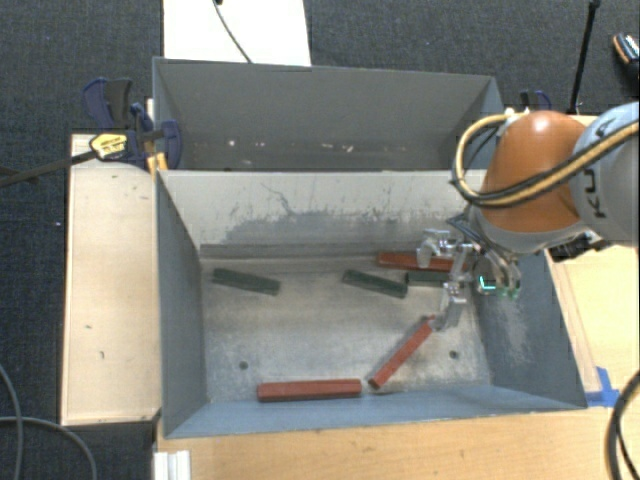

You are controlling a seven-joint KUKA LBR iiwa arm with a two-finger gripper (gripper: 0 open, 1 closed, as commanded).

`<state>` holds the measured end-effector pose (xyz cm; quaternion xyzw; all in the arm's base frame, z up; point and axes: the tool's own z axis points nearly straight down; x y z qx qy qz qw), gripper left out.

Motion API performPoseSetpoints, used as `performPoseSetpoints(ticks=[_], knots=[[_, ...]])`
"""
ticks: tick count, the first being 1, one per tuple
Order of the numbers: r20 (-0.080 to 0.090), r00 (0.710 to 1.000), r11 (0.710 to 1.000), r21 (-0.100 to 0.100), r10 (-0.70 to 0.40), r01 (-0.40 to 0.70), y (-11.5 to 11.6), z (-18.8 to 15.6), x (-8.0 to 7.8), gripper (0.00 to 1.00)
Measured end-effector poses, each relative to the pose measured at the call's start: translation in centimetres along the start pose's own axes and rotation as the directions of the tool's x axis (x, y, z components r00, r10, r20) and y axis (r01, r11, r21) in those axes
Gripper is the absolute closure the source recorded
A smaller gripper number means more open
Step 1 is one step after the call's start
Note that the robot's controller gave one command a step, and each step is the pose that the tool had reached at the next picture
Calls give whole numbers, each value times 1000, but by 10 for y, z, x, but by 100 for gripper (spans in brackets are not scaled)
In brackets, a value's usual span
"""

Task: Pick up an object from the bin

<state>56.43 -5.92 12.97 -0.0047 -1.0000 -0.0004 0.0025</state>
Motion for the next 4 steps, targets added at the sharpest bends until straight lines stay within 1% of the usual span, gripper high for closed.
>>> performPoseSetpoints(ticks=[1, 2, 3, 4], knots=[[8, 1000, 1000, 1, 5, -5, -14, 60, 87, 0], [12, 998, 998, -2, -61, 61, 44, 59, 24, 0], [6, 998, 998, 1, -59, 59, 40, 59, 27, 100], [15, 994, 994, -1, 110, -110, 36, -87, 29, 100]])
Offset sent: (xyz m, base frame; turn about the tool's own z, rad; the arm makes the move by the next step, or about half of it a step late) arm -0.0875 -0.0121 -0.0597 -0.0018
